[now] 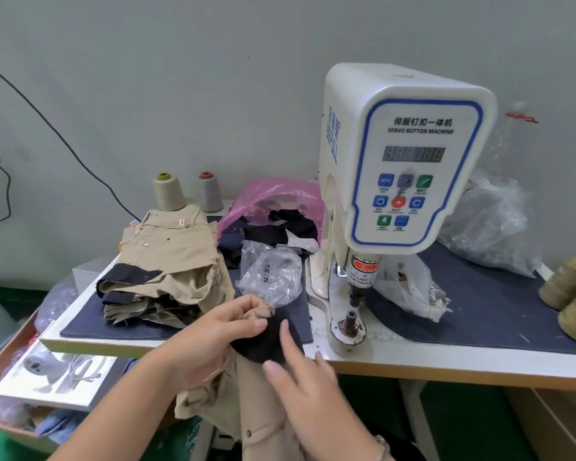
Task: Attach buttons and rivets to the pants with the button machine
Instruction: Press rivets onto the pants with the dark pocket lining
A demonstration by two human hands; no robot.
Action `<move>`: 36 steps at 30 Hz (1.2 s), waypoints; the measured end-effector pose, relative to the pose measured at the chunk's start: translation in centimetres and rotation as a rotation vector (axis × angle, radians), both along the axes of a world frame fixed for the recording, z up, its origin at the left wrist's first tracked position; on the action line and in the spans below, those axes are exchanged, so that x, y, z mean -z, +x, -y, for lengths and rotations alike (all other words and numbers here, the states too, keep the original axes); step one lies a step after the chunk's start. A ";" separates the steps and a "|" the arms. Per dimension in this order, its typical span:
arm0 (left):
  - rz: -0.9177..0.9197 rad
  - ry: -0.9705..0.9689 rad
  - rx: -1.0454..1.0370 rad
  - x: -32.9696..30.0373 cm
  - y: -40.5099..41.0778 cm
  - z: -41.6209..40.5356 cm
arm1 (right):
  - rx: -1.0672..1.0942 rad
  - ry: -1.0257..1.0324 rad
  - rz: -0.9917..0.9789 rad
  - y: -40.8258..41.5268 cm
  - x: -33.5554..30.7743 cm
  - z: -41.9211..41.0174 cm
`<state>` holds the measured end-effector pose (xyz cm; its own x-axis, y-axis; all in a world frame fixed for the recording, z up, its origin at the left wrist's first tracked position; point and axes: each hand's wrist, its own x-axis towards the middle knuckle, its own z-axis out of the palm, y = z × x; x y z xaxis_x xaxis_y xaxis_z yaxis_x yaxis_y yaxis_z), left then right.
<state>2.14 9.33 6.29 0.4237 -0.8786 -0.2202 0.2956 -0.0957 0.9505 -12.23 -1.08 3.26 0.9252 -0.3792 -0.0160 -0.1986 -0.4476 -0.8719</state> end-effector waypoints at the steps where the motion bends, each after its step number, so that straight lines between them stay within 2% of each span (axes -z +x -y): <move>1: 0.000 -0.023 0.043 -0.3 0.3 -0.3 | 0.063 0.015 0.135 -0.6 -0.4 0.8; 3: 0.022 -0.049 0.155 -0.8 0.9 -1.0 | 0.180 0.027 0.358 -1.3 -0.6 2.5; 5: 0.048 -0.063 0.288 -1.4 1.3 -1.1 | 0.122 -0.006 0.439 -0.8 -0.8 4.2; 9: 0.054 -0.116 0.488 -2.6 2.0 -0.5 | -0.337 0.177 0.167 1.3 -0.7 6.3; 12: -0.008 -0.164 0.593 -3.1 2.9 -0.9 | -0.451 0.041 0.098 1.9 -0.4 6.8; 16: -0.076 -0.254 0.776 -3.8 3.2 -0.7 | -0.525 0.014 0.079 2.6 -1.1 7.0; 18: -0.015 -0.207 0.742 -3.8 3.4 -0.5 | -0.543 -0.056 0.033 2.9 -1.2 6.9; 21: 0.122 -0.049 0.505 -3.9 4.3 -0.6 | -0.405 -0.072 0.149 2.8 -0.9 7.8; 24: 0.390 0.131 0.302 -3.7 5.7 -0.4 | -0.307 0.189 0.192 1.7 -1.7 9.3; 26: 0.524 0.221 0.301 -3.3 6.1 0.1 | -0.293 0.242 0.173 1.2 -2.2 10.0; 28: 0.627 0.276 0.328 -2.6 5.9 0.5 | -0.258 0.195 0.175 1.0 -2.4 10.4; 30: 0.737 0.293 0.306 -1.6 5.2 1.1 | -0.190 0.145 0.199 0.8 -2.3 10.9; 33: 0.851 0.210 0.202 0.0 4.0 2.0 | -0.143 0.107 0.198 -0.1 -2.1 11.6; 36: 0.793 0.102 0.205 0.7 2.9 2.6 | -0.150 0.088 0.178 -1.1 -2.2 12.6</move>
